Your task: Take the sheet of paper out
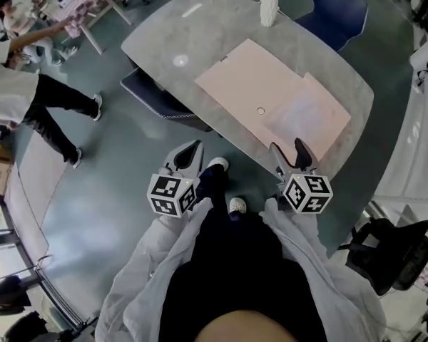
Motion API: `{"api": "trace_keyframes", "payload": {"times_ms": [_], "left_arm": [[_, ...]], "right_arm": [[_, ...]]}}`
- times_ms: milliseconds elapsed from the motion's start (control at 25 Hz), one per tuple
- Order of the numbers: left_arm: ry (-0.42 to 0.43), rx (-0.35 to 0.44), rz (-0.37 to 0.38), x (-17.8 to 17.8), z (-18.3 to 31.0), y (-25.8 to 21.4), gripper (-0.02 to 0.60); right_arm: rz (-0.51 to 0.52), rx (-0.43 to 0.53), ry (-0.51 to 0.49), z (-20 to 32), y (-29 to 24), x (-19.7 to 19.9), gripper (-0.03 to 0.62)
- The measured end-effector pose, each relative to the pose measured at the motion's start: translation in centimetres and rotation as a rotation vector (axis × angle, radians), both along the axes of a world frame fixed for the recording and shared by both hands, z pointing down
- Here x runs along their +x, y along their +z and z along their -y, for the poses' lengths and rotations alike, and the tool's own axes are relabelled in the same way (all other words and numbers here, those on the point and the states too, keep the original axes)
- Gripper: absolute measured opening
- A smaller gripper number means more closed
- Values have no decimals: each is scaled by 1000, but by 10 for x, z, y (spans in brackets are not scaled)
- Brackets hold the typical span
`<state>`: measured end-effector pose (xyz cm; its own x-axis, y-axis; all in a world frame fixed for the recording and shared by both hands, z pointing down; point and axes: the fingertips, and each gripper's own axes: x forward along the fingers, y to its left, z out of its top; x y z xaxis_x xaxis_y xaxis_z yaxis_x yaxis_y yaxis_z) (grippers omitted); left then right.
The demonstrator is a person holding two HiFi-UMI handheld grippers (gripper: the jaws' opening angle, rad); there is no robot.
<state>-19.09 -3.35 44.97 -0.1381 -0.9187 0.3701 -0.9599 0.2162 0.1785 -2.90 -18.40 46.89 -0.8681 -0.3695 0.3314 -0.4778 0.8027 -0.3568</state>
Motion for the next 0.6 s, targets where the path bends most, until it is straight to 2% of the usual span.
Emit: {"api": "trace_keyframes", "payload": {"times_ms": [600], "left_arm": [[259, 0, -30, -51, 106, -1, 0]], "right_arm": [[-51, 1, 190, 52, -8, -41, 328]]}}
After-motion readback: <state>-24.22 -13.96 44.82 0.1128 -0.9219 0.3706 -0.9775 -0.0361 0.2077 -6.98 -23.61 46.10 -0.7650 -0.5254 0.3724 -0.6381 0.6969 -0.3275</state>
